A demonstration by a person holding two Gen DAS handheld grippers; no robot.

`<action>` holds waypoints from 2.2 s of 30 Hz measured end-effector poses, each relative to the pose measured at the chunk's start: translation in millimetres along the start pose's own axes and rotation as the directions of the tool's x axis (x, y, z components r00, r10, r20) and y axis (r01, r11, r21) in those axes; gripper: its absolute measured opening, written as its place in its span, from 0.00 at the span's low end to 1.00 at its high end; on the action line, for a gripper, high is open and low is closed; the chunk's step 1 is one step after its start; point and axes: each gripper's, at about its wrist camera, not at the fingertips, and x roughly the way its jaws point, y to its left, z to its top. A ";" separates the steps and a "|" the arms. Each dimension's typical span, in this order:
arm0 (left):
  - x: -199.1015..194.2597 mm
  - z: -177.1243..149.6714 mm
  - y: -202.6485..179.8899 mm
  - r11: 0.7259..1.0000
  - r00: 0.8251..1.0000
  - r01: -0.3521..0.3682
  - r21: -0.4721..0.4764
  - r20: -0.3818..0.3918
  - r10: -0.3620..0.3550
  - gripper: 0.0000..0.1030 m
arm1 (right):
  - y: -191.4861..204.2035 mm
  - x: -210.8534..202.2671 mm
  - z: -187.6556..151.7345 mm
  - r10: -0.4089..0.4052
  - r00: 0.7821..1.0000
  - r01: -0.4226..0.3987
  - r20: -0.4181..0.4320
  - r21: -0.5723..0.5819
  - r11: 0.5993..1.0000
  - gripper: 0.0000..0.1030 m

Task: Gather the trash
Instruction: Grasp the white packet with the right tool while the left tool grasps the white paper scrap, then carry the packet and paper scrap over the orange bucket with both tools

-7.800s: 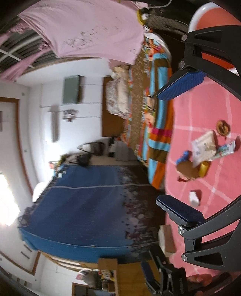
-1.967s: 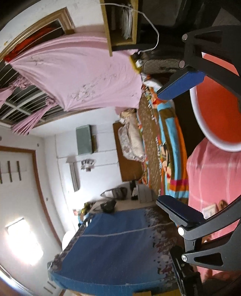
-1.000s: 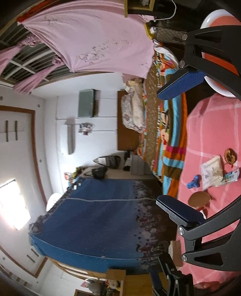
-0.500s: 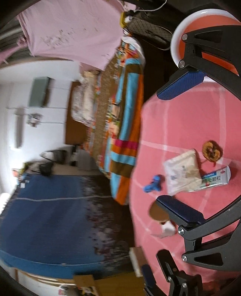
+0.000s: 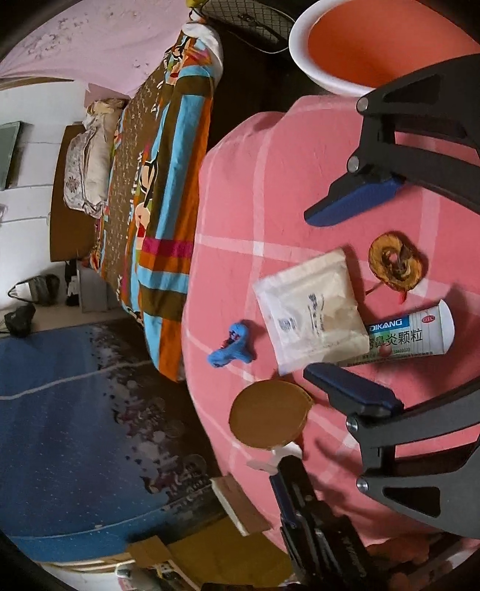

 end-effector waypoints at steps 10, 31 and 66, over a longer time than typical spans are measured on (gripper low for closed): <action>0.9 4.7 -2.7 1.000 1.000 -0.019 0.017 0.004 0.019 0.00 | 0.6 2.6 -0.3 0.010 1.000 -0.010 -0.017 -0.009 1.000 0.38; -45.8 -4.7 -28.6 0.990 0.971 -0.036 0.138 0.240 0.002 0.00 | 4.2 -44.3 -3.7 -0.010 0.967 0.015 0.255 -0.015 1.000 0.32; -57.1 -21.4 -107.1 0.966 0.963 0.041 0.256 0.248 -0.106 0.00 | -44.9 -83.3 -46.8 -0.197 0.961 0.197 0.194 0.019 0.980 0.32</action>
